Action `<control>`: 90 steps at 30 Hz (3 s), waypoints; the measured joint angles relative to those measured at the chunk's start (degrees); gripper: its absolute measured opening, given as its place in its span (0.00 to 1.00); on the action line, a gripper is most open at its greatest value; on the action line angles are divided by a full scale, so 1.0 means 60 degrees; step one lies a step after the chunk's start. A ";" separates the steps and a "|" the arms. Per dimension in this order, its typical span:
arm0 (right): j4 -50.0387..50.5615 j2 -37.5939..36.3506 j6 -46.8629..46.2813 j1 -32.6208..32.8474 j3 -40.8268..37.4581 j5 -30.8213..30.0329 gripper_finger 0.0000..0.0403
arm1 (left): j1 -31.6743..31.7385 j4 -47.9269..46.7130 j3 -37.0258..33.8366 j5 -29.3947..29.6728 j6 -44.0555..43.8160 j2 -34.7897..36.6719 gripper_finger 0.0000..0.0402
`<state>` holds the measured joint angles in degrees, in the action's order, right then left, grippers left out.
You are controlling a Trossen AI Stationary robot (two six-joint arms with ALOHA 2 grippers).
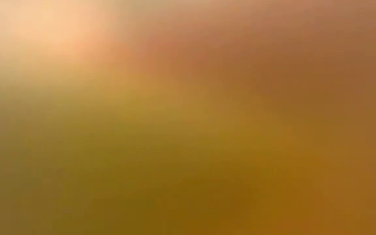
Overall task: Fold microfiber towels
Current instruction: Fold the green microfiber cloth, then put the green microfiber cloth into the yellow bin
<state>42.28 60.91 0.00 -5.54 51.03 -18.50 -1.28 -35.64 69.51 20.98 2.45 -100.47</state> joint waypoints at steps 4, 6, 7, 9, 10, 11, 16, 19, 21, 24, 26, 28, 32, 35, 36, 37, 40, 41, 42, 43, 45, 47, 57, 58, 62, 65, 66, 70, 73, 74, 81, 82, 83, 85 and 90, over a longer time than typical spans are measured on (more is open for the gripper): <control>0.0121 -0.0357 -0.0001 -0.0115 0.0003 0.0006 0.46 | 0.0621 0.1167 0.0293 -0.0790 0.1140 0.0000 0.00; 0.0132 -0.0430 -0.0005 -0.0167 0.0002 0.0012 0.46 | 0.0913 0.1775 0.0300 -0.1149 0.1599 0.0000 0.00; 0.0166 -0.0465 -0.0005 -0.0164 0.0000 0.0018 0.46 | 0.1034 0.2010 0.0300 -0.1204 0.1798 0.0000 0.00; 0.0158 -0.0496 -0.0005 -0.0164 0.0000 0.0015 0.46 | 0.1271 0.2381 0.0300 -0.1281 0.2093 0.0000 0.00; 0.0174 -0.0493 -0.0005 -0.0164 0.0000 0.0018 0.45 | 0.1380 0.2508 0.0300 -0.1429 0.2210 0.0000 0.00; 0.0200 -0.0485 -0.0005 -0.0164 0.0000 0.0026 0.45 | 0.1483 0.2646 0.0300 -0.1616 0.2273 -0.0015 0.00; 0.0190 -0.0478 -0.0009 -0.0168 0.0000 0.0022 0.45 | 0.1693 0.2885 0.1150 -0.2058 0.3022 -0.1078 0.00; 0.0160 -0.0485 -0.0014 -0.0164 0.0000 0.0026 0.45 | 0.1687 0.2274 0.2300 -0.2024 0.3759 -0.2016 0.00; 0.0213 -0.0522 -0.0012 -0.0164 -0.0007 0.0029 0.45 | 0.1680 0.1878 0.3240 -0.1929 0.4133 -0.2626 0.00; 0.0200 -0.0555 -0.0016 -0.0164 -0.0001 0.0029 0.45 | 0.1680 0.1365 0.4592 -0.1918 0.4654 -0.3275 0.00; 0.0221 -0.0626 -0.0012 -0.0164 -0.0004 0.0029 0.44 | 0.1680 0.1203 0.5320 -0.1914 0.5179 -0.3616 0.00; 0.0354 -0.0708 -0.0012 -0.0166 0.0000 0.0029 0.44 | 0.1680 0.1165 0.5938 -0.1895 0.5632 -0.3940 0.00; 0.0655 -0.0921 -0.0016 -0.0164 -0.0001 0.0018 0.45 | 0.1713 0.1080 0.6968 -0.1878 0.6222 -0.4598 0.00; 0.0706 -0.1087 -0.0015 -0.0164 0.0000 0.0010 0.45 | 0.1724 0.1110 0.7507 -0.1864 0.6476 -0.5141 0.00; 0.0712 -0.1124 -0.0016 -0.0164 0.0000 0.0009 0.44 | 0.1724 0.1095 0.7666 -0.1835 0.6528 -0.5322 0.00; 0.0709 -0.1159 -0.0016 -0.0164 -0.0002 0.0002 0.44 | 0.1724 0.1109 0.7850 -0.1787 0.6630 -0.5500 0.00; 0.0705 -0.1251 -0.0016 -0.0164 -0.0001 0.0000 0.44 | 0.1724 0.1108 0.8313 -0.1700 0.6817 -0.5813 0.00; 0.0709 -0.1266 -0.0016 -0.0164 -0.0004 0.0004 0.44 | 0.1724 0.1263 0.8484 -0.1686 0.6930 -0.5889 0.00; 0.0747 -0.1301 -0.0016 -0.0164 -0.0004 0.0004 0.44 | 0.1724 0.1246 0.8586 -0.1670 0.7021 -0.5925 0.00; 0.0755 -0.1332 -0.0015 -0.0164 -0.0004 0.0004 0.44 | 0.1724 0.1212 0.8623 -0.1649 0.7071 -0.5927 0.00; 0.0752 -0.1347 -0.0012 -0.0164 0.0000 0.0004 0.45 | 0.1735 0.1516 0.8631 -0.1634 0.7233 -0.5931 0.00; 0.0811 -0.1382 -0.0012 -0.0164 -0.0004 0.0007 0.45 | 0.1739 0.1795 0.8635 -0.1641 0.7310 -0.5931 0.00; 0.0816 -0.1418 -0.0012 -0.0164 -0.0004 0.0004 0.44 | 0.1742 0.1869 0.8551 -0.1412 0.7240 -0.5931 0.01; 0.0820 -0.1418 -0.0012 -0.0164 -0.0004 0.0007 0.45 | 0.1742 0.1864 0.8551 -0.1414 0.7240 -0.5931 0.02; 0.0838 -0.1414 -0.0012 -0.0164 -0.0004 0.0007 0.45 | 0.1742 0.1864 0.8550 -0.1426 0.7160 -0.5931 0.11; 0.0838 -0.1414 -0.0012 -0.0164 -0.0004 0.0007 0.45 | 0.1739 0.1862 0.8547 -0.1423 0.7157 -0.5931 0.20; 0.0838 -0.1414 -0.0012 -0.0164 -0.0004 0.0007 0.45 | 0.1739 0.1862 0.8547 -0.1421 0.7157 -0.5931 0.22; 0.0888 -0.1414 -0.0012 -0.0164 -0.0004 0.0011 0.44 | 0.1693 0.1783 0.8547 -0.0957 0.6808 -0.5931 0.30; 0.0935 -0.1414 -0.0012 -0.0164 -0.0004 0.0027 0.44 | 0.1610 0.1232 0.8673 -0.0131 0.6276 -0.5931 0.33; 0.0940 -0.1414 -0.0016 -0.0164 -0.0004 0.0029 0.44 | 0.1584 0.0800 0.8784 0.0007 0.6184 -0.5931 0.34; 0.0929 -0.1407 -0.0009 -0.0164 -0.0004 0.0032 0.43 | 0.1513 -0.3915 0.9483 -0.2935 0.4878 -0.5894 0.34; 0.0928 -0.1407 -0.0009 -0.0164 -0.0004 0.0033 0.43 | 0.1502 -0.4419 0.9466 -0.3516 0.5028 -0.5914 0.34; 0.0922 -0.1407 -0.0009 -0.0164 -0.0004 0.0033 0.44 | 0.1469 -0.4725 0.9405 -0.3989 0.5195 -0.5921 0.34; 0.0922 -0.1407 -0.0009 -0.0164 -0.0004 0.0033 0.44 | 0.1366 -0.4494 0.9057 -0.4343 0.5362 -0.5909 0.33; 0.0918 -0.1407 -0.0009 -0.0164 -0.0004 0.0033 0.43 | 0.1172 -0.3306 0.8243 -0.3146 0.5401 -0.5938 0.33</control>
<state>47.79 52.47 -0.05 -6.52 51.00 -18.31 5.75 -55.48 118.96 2.11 34.85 -136.09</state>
